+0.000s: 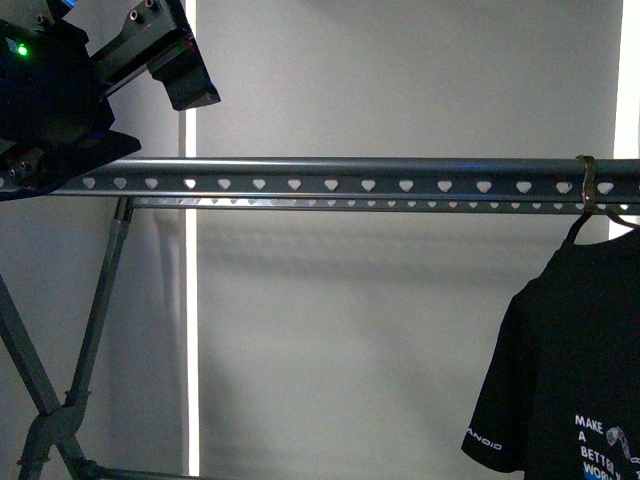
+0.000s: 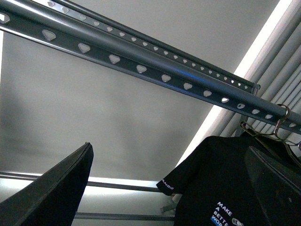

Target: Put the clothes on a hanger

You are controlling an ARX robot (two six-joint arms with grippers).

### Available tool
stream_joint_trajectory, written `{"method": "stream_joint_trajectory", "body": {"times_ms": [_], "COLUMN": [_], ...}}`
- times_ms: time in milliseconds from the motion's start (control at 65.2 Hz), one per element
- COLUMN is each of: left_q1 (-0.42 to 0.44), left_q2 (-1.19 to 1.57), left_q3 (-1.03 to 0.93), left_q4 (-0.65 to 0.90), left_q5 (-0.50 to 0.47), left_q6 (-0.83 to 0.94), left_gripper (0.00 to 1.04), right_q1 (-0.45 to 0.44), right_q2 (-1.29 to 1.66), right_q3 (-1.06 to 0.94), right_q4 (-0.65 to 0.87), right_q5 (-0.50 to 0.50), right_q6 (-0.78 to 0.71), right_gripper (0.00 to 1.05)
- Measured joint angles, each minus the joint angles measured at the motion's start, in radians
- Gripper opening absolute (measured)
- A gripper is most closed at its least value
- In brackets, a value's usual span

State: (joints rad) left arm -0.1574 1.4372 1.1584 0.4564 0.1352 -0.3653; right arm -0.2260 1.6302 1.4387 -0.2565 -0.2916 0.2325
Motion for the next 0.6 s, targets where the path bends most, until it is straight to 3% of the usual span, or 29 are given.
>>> {"method": "stream_joint_trajectory", "body": {"times_ms": [169,368,537,598], "left_q1": [-0.003,-0.005,-0.005,-0.005], "left_q2": [0.0,0.0,0.0,0.0], "left_q3": [-0.003,-0.004,-0.004,-0.004], "left_q4": [-0.032,-0.032,-0.032,-0.032], "left_q5": [0.023,0.025,0.025,0.025], "left_q6": [0.009,0.018,0.019,0.019], "left_gripper": [0.98,0.98,0.98,0.98], "right_q1": [0.02,0.053,0.1,0.145], "right_q2": [-0.088,-0.387,-0.724,-0.87], "right_q3": [-0.193,-0.55,-0.875,-0.996], "right_q4": [0.218,0.565,0.708,0.715], "right_q5": [0.081,0.145,0.171,0.243], "right_q6": [-0.065,-0.154,-0.144,-0.148], "right_gripper": [0.33,0.66,0.95,0.99]}}
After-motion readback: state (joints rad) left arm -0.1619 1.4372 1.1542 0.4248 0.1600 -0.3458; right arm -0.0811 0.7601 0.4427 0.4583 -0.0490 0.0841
